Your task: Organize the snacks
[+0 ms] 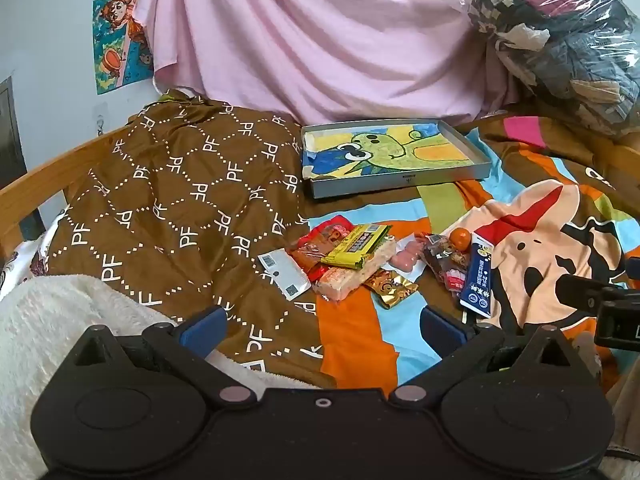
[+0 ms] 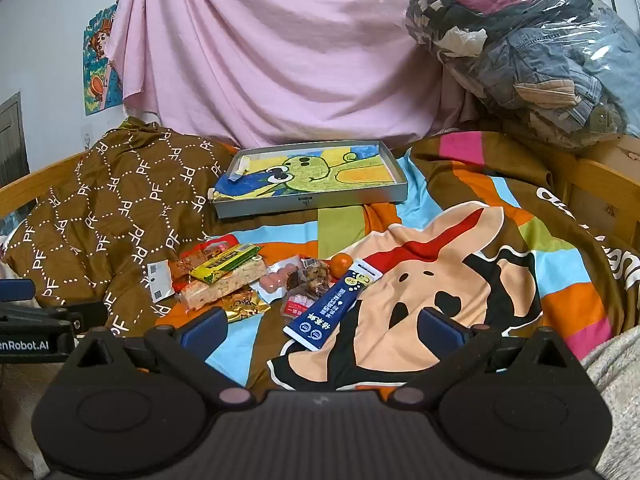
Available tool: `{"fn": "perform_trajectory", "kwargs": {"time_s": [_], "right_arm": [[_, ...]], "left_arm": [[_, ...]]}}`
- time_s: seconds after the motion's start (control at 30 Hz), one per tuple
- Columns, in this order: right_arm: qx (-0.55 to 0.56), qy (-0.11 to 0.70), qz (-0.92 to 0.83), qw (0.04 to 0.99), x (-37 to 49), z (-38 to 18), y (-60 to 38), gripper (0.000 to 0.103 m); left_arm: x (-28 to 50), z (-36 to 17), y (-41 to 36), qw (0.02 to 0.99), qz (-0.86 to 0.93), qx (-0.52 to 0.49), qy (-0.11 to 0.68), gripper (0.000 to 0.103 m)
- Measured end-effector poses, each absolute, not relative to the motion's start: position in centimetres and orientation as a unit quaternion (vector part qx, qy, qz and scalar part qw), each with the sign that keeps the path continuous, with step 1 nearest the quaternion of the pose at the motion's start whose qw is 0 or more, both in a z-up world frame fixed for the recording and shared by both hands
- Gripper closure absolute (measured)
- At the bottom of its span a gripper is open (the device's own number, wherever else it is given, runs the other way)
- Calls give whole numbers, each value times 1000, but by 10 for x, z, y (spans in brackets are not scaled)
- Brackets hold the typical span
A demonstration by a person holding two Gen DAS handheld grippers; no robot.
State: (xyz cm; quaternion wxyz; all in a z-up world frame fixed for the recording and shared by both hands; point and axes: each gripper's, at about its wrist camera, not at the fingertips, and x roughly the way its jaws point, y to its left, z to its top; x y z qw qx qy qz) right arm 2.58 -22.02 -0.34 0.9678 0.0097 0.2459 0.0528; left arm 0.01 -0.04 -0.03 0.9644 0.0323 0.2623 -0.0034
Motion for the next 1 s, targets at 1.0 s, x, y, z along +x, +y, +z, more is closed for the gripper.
{"fn": "perform_trajectory", "kwargs": {"time_s": [1.0], "right_arm": [[10, 246, 53, 968, 26, -4, -221, 0]], "left_arm": [[0, 0, 0, 964, -4, 32, 263, 1]]}}
